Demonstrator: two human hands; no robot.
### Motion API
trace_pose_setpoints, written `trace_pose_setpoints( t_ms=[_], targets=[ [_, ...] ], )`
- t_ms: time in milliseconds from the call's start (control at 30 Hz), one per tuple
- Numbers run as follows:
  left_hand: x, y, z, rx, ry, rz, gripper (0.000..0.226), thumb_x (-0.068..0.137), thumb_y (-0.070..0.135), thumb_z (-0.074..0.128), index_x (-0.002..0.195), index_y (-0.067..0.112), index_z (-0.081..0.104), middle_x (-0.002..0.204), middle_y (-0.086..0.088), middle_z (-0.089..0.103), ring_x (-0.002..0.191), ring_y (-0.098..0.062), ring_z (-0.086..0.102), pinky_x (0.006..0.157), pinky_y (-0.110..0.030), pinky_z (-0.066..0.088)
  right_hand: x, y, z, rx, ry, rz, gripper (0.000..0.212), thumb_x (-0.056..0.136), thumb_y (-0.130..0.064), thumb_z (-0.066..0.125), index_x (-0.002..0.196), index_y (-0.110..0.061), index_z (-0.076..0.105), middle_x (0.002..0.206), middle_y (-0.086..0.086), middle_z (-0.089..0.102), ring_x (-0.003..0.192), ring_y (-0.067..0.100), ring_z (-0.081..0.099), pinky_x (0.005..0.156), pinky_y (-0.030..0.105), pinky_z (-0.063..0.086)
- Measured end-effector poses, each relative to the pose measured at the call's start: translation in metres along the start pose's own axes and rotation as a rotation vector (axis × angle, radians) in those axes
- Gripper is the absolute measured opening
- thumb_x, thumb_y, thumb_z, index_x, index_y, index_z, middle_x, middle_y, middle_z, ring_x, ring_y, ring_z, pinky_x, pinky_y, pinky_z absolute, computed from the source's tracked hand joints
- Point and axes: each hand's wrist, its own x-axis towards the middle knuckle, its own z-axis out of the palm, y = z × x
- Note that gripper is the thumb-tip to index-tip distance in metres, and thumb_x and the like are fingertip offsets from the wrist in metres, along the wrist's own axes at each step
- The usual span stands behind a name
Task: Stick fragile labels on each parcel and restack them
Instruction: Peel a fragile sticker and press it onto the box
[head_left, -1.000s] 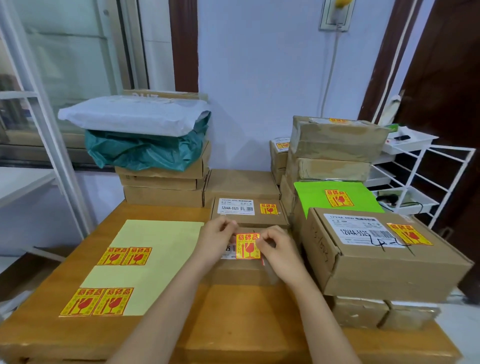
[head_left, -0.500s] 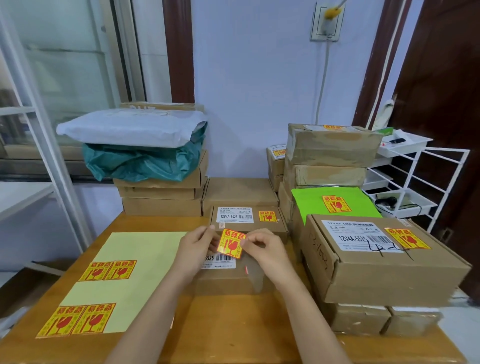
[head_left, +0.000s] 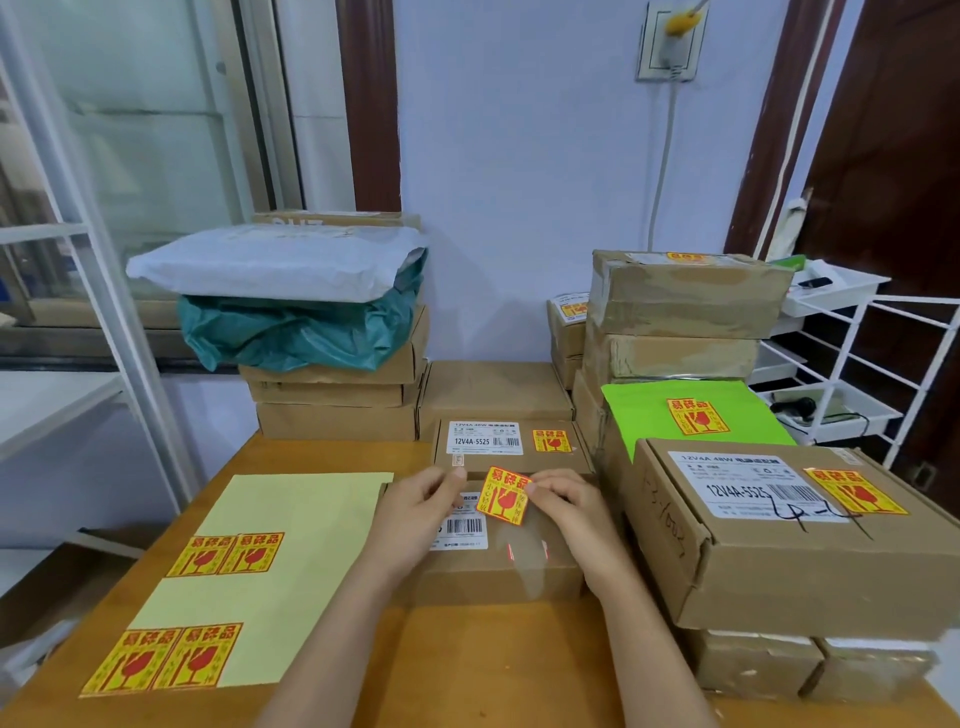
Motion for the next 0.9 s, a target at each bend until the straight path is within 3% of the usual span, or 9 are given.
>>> trace_pose_setpoints(
  t_ms=[167, 267, 367, 567, 733, 900],
  targets=[
    [0.0, -0.001, 0.002, 0.118, -0.108, 0.051, 0.025, 0.092, 0.048, 0.053, 0.086, 0.029, 0.068, 0.084, 0.009, 0.069, 0.082, -0.006, 0.063, 0.074, -0.031, 0.046, -0.001, 0.001, -0.001, 0.05, -0.014, 0.0, 0.016, 0.091, -0.01, 0.059, 0.082, -0.014, 0.072, 0.107, 0.006, 0.06, 0.096, 0.01, 0.058, 0.081, 0.018, 0.041],
    [0.0, -0.002, 0.003, 0.158, -0.141, 0.088, 0.025, 0.089, 0.048, 0.055, 0.082, 0.027, 0.067, 0.08, 0.008, 0.067, 0.075, -0.01, 0.058, 0.072, -0.037, 0.047, -0.002, 0.003, 0.0, -0.017, -0.033, -0.022, 0.019, 0.091, -0.011, 0.06, 0.077, -0.016, 0.072, 0.105, 0.003, 0.058, 0.103, 0.015, 0.055, 0.087, 0.022, 0.04],
    [0.0, -0.002, 0.004, 0.199, -0.133, 0.12, 0.018, 0.09, 0.034, 0.061, 0.08, 0.021, 0.066, 0.08, 0.003, 0.067, 0.076, -0.014, 0.059, 0.073, -0.039, 0.048, -0.001, 0.005, 0.001, -0.055, -0.019, -0.03, 0.018, 0.091, -0.013, 0.061, 0.076, -0.016, 0.071, 0.105, 0.001, 0.058, 0.106, 0.017, 0.054, 0.092, 0.026, 0.039],
    [0.002, -0.004, 0.006, 0.297, -0.146, 0.171, 0.023, 0.091, 0.034, 0.06, 0.069, 0.029, 0.061, 0.075, 0.018, 0.062, 0.082, -0.007, 0.054, 0.068, -0.028, 0.039, -0.001, 0.009, 0.001, -0.103, -0.018, -0.04, 0.016, 0.089, -0.016, 0.063, 0.074, -0.016, 0.07, 0.103, -0.006, 0.059, 0.111, 0.018, 0.05, 0.103, 0.038, 0.037],
    [0.002, -0.001, 0.006, 0.352, -0.131, 0.146, 0.03, 0.092, 0.039, 0.057, 0.063, 0.033, 0.059, 0.074, 0.012, 0.063, 0.08, -0.008, 0.055, 0.066, -0.029, 0.04, 0.002, 0.012, 0.001, -0.149, -0.014, -0.053, 0.016, 0.088, -0.017, 0.064, 0.078, -0.006, 0.068, 0.102, -0.006, 0.059, 0.11, 0.019, 0.051, 0.103, 0.041, 0.038],
    [0.016, 0.016, 0.003, 0.46, -0.126, 0.045, 0.033, 0.096, 0.046, 0.044, 0.076, 0.03, 0.065, 0.075, 0.01, 0.069, 0.074, -0.007, 0.061, 0.064, -0.026, 0.043, 0.004, 0.011, -0.002, -0.18, -0.013, -0.064, 0.017, 0.088, -0.014, 0.063, 0.078, -0.001, 0.067, 0.1, -0.006, 0.06, 0.105, 0.016, 0.053, 0.097, 0.034, 0.041]
  ],
)
